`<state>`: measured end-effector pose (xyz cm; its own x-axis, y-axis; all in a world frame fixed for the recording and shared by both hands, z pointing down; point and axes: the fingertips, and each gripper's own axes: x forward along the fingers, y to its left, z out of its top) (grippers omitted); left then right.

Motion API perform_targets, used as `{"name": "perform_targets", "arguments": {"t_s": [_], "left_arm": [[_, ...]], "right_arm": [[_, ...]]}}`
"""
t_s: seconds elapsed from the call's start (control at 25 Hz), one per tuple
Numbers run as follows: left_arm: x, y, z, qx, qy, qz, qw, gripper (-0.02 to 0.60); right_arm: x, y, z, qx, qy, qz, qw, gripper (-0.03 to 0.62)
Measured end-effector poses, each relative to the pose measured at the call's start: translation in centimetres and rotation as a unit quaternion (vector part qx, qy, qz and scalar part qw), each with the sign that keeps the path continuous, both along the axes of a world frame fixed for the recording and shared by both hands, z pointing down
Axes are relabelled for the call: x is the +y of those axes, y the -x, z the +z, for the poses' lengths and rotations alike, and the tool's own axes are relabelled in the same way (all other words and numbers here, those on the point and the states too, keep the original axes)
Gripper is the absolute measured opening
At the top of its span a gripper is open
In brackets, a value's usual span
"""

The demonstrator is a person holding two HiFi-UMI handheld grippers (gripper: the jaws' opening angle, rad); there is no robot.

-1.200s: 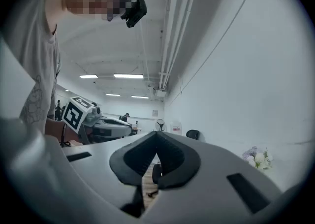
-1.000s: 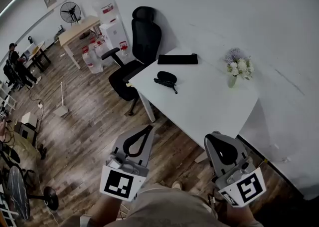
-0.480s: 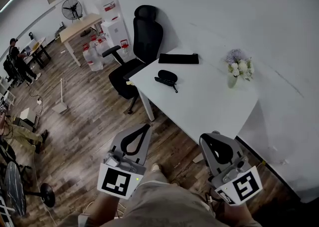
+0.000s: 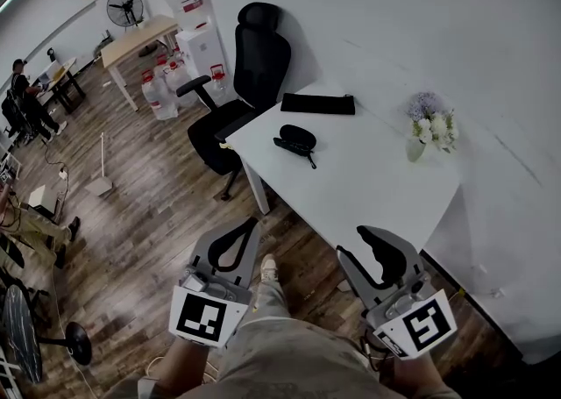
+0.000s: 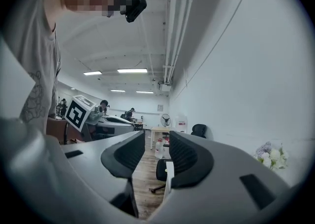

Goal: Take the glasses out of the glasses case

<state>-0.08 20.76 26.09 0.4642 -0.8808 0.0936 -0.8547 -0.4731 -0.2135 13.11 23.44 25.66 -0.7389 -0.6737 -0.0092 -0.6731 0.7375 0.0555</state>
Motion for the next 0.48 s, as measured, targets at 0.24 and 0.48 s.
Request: {"name": "perform_targets", "arguments": {"t_s": [0.24, 0.48], "left_arm": [[-5.4, 2.1, 0.9, 0.005, 0.011, 0.006, 0.9999, 0.015], [-12.2, 5.2, 1.8, 0.004, 0.030, 0.012, 0.9995, 0.015]], "right_arm": [[-5.2, 2.2, 0.7, 0.007, 0.010, -0.003, 1.000, 0.170], [-12.3, 5.3, 1.5, 0.017, 0.036, 0.013, 0.999, 0.172]]}}
